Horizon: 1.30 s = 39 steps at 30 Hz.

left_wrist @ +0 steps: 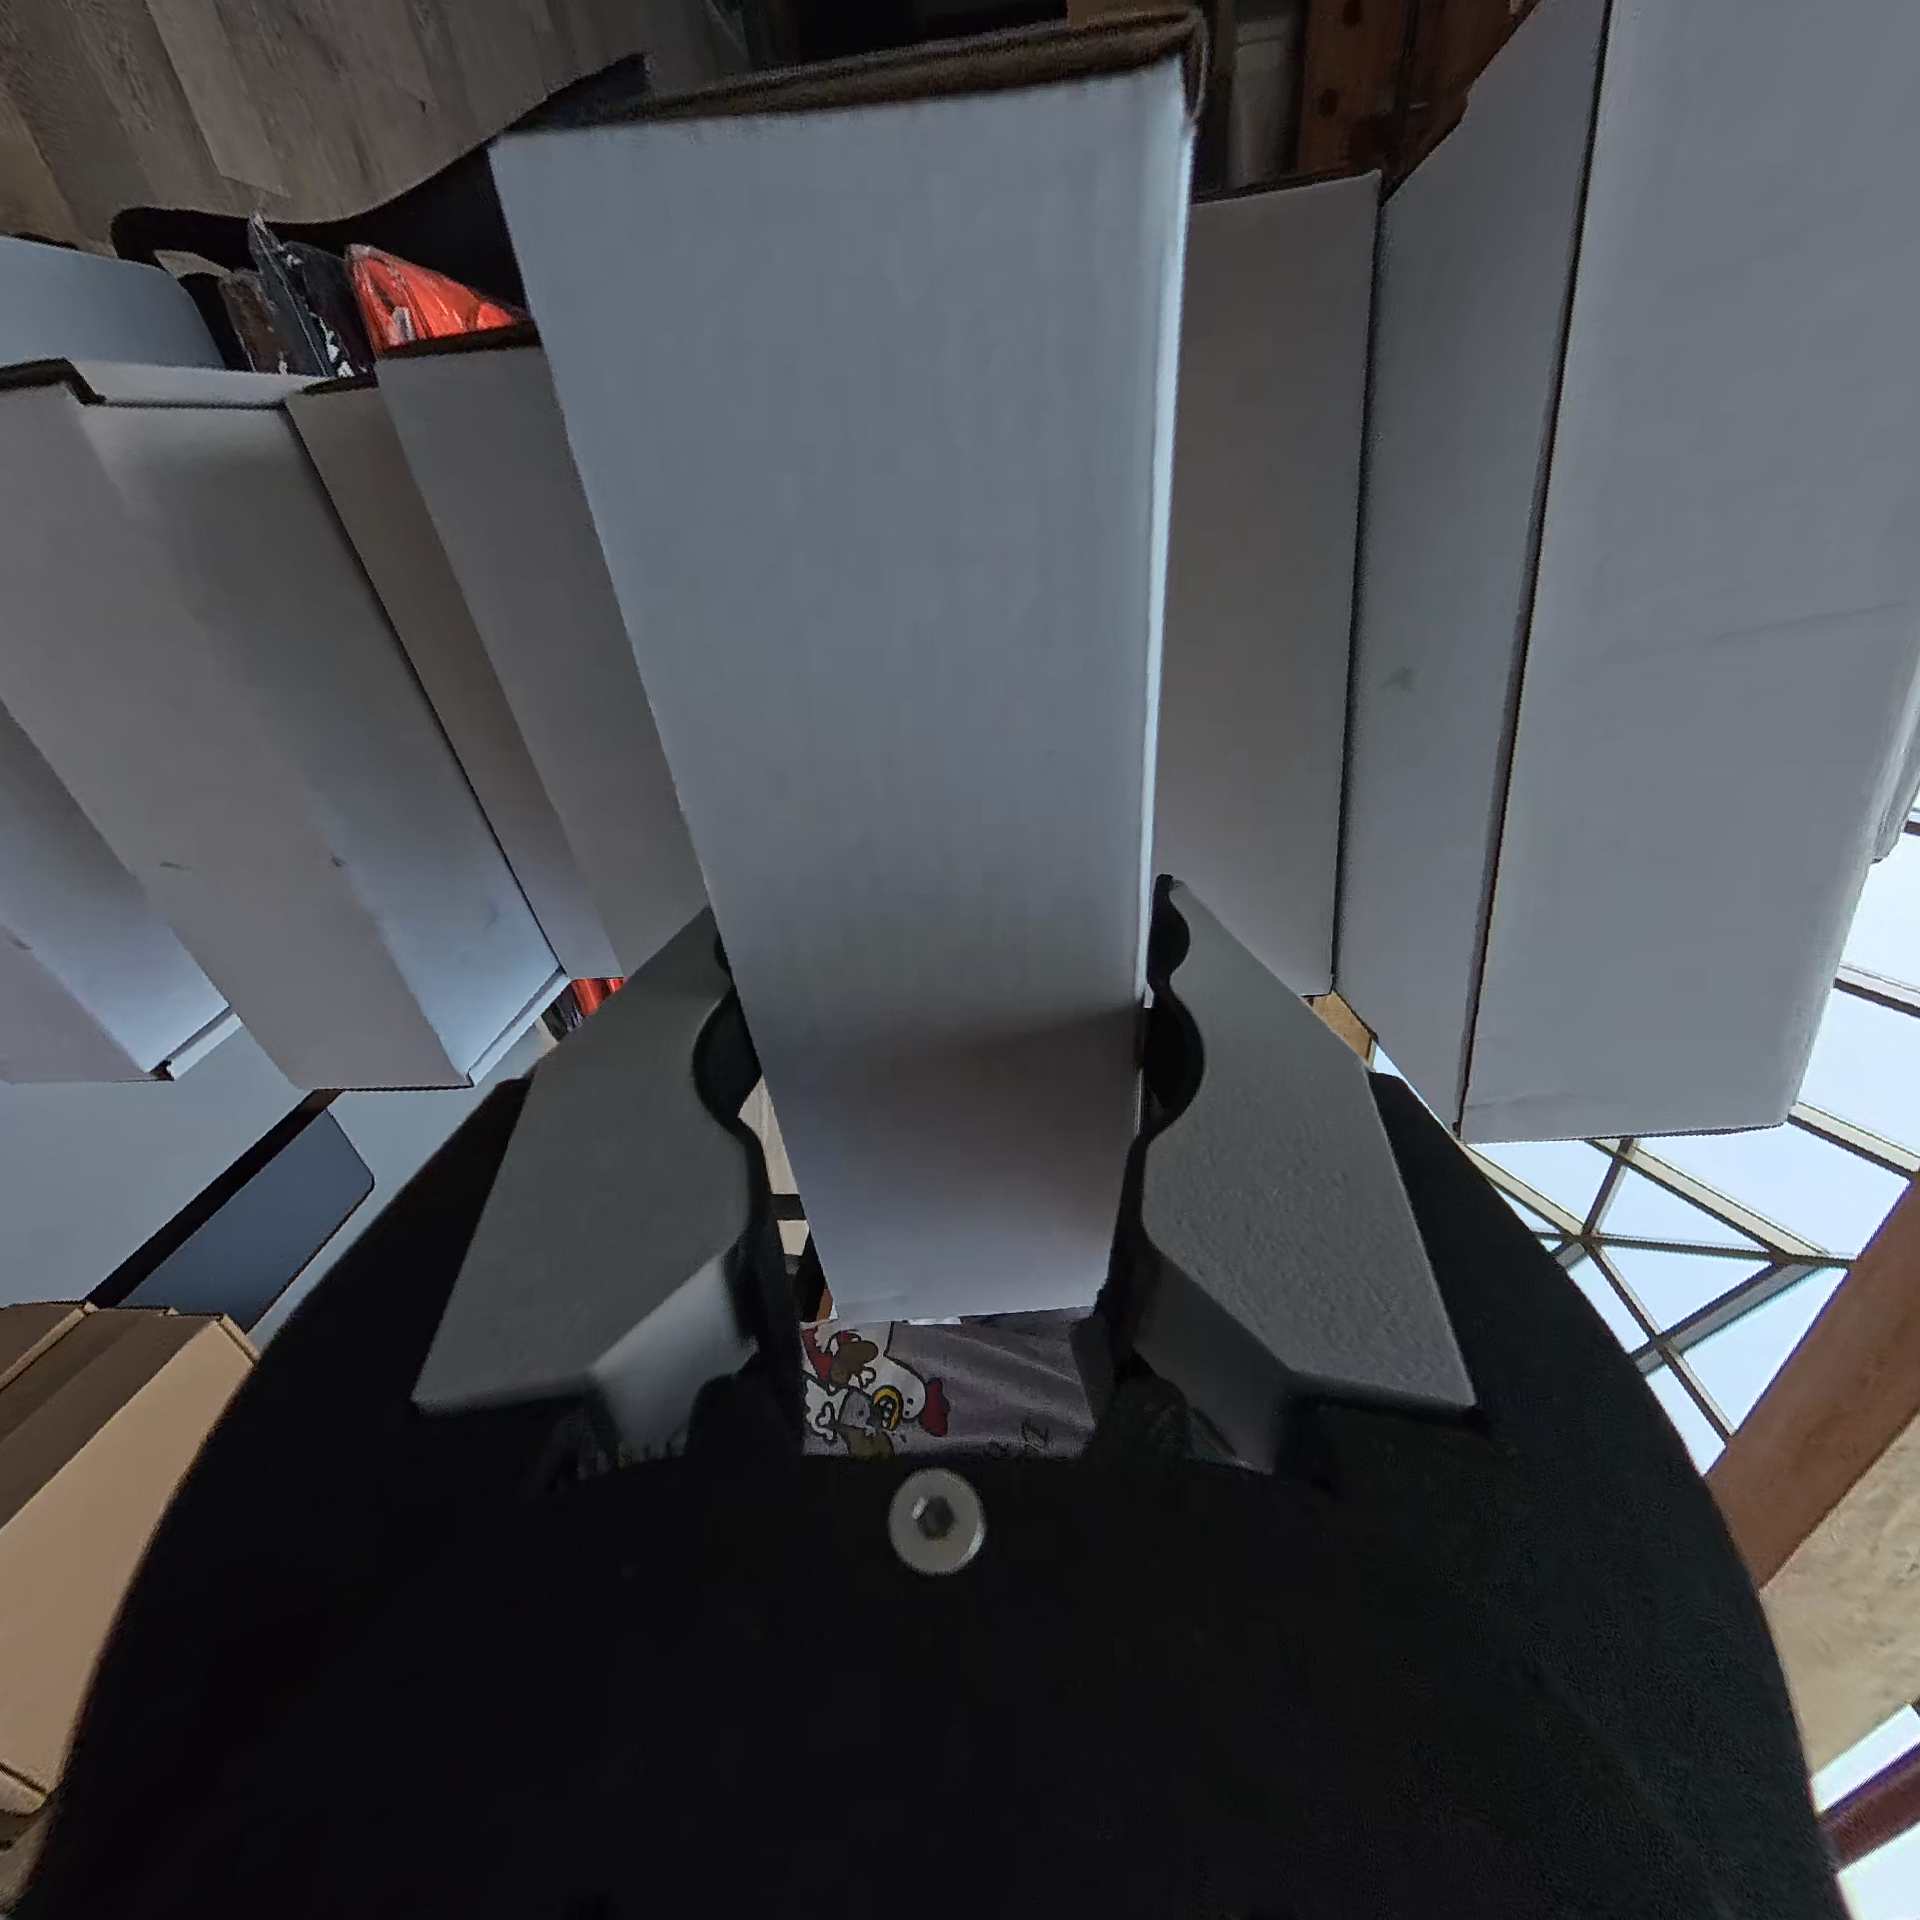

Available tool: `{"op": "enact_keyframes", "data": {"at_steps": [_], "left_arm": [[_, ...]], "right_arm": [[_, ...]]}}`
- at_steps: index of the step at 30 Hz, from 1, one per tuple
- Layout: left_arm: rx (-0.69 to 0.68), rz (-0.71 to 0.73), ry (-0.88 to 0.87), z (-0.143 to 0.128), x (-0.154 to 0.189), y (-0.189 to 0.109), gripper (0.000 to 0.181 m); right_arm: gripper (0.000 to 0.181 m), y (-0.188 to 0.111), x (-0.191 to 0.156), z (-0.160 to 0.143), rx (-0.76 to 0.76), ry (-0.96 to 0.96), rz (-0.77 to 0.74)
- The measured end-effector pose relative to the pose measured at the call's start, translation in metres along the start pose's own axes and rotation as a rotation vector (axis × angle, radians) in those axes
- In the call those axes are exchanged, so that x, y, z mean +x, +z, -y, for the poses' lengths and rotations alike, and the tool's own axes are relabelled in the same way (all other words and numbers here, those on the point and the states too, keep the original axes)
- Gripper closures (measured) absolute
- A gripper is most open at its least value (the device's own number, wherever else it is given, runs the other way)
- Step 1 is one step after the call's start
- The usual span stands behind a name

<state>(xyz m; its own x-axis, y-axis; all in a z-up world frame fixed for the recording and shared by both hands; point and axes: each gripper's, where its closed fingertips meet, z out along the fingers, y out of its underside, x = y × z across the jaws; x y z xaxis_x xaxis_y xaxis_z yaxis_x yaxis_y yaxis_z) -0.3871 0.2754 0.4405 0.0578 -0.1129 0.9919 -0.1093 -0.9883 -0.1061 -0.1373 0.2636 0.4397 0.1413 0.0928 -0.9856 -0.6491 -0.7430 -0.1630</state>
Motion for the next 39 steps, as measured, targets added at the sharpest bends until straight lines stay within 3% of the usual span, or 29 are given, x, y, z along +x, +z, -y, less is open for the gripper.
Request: {"op": "enact_keyframes", "data": {"at_steps": [15, 39], "left_arm": [[-0.055, 0.002, -0.013, -0.0047, -0.0029, 0.0097, 0.108], [0.016, -0.012, -0.027, 0.0031, -0.0033, 0.0010, 0.096]], "right_arm": [[0.116, 0.0007, 0.0054, 0.0015, -0.001, 0.029, -0.024], [0.107, -0.0055, 0.0021, 0.0074, 0.033, -0.021, -0.023]]}}
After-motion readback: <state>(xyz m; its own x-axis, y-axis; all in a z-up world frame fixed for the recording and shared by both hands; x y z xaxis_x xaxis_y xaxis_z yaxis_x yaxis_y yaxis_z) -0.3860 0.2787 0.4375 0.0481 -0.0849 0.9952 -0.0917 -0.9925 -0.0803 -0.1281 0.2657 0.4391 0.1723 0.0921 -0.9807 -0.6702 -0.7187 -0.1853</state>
